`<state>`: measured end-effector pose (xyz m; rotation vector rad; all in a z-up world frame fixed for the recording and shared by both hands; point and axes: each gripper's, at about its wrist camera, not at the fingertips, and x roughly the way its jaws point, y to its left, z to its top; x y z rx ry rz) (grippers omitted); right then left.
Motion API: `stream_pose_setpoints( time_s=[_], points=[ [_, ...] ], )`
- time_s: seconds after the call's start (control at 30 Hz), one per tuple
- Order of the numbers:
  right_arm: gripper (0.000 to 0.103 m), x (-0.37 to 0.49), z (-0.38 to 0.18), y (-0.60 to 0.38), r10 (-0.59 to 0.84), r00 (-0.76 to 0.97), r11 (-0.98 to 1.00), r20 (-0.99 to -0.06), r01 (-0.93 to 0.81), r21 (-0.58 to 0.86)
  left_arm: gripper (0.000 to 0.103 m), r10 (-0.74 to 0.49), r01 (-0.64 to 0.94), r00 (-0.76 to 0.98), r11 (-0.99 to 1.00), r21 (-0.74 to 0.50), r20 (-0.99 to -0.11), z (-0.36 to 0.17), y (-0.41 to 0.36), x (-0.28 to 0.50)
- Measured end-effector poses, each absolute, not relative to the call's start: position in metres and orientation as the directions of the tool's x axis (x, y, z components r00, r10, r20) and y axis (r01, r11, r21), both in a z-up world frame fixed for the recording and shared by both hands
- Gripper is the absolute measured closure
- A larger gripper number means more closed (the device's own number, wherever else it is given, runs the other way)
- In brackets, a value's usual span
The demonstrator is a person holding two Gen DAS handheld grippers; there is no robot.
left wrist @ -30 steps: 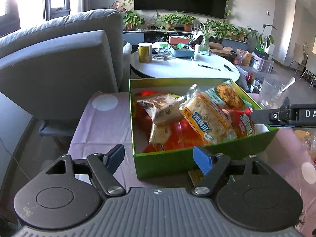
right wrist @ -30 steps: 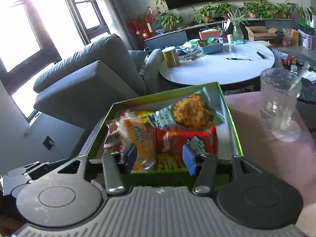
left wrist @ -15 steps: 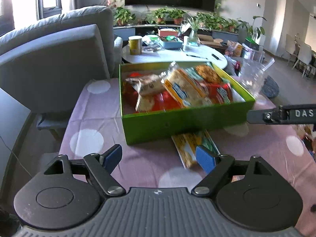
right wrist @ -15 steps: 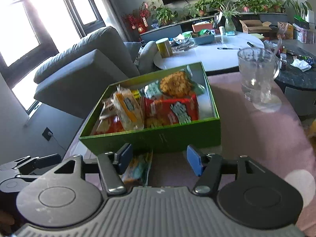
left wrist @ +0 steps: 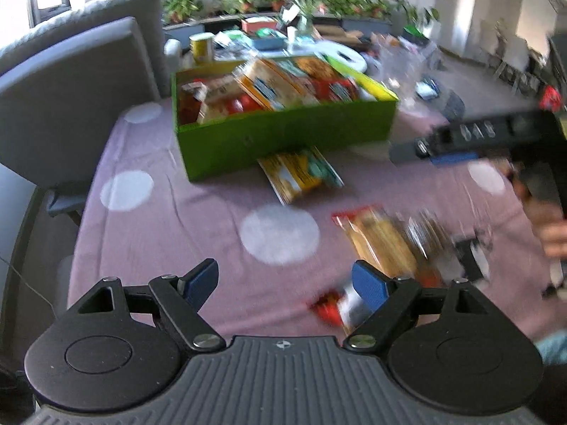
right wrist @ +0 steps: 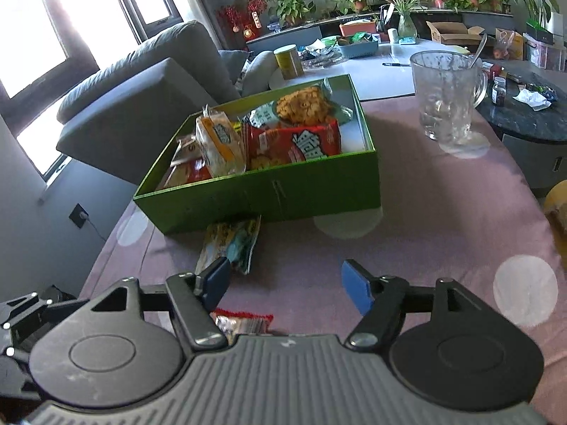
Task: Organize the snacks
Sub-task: 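Move the right gripper onto the round pastry while the left approaches the red-white bag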
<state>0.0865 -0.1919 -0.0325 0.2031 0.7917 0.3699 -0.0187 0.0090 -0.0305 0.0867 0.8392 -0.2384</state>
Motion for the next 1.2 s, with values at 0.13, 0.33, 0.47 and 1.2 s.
stream_pose_setpoints(
  time_s=[0.13,0.33,0.47,1.2],
  points=[
    [0.032,0.079,-0.036,-0.192,0.393,0.637,0.919,-0.664,-0.252,0.302,0.022,-0.187,0.28,0.609,0.96,-0.012,-0.77,-0.04,-0.001,-0.03],
    [0.028,0.068,-0.036,-0.19,0.395,0.631,0.919,-0.667,-0.269,0.29,0.022,-0.179,0.313,0.577,0.95,0.013,-0.797,-0.054,-0.012,-0.03],
    [0.027,0.064,-0.037,-0.189,0.394,0.629,0.919,-0.67,-0.274,0.284,0.022,-0.127,0.282,0.577,0.958,0.051,-0.807,-0.064,-0.01,-0.022],
    [0.027,0.058,-0.053,-0.189,0.361,0.6,0.932,-0.714,-0.266,0.248,0.022,-0.105,0.154,0.588,0.988,-0.016,-0.802,-0.059,0.007,0.013]
  ],
)
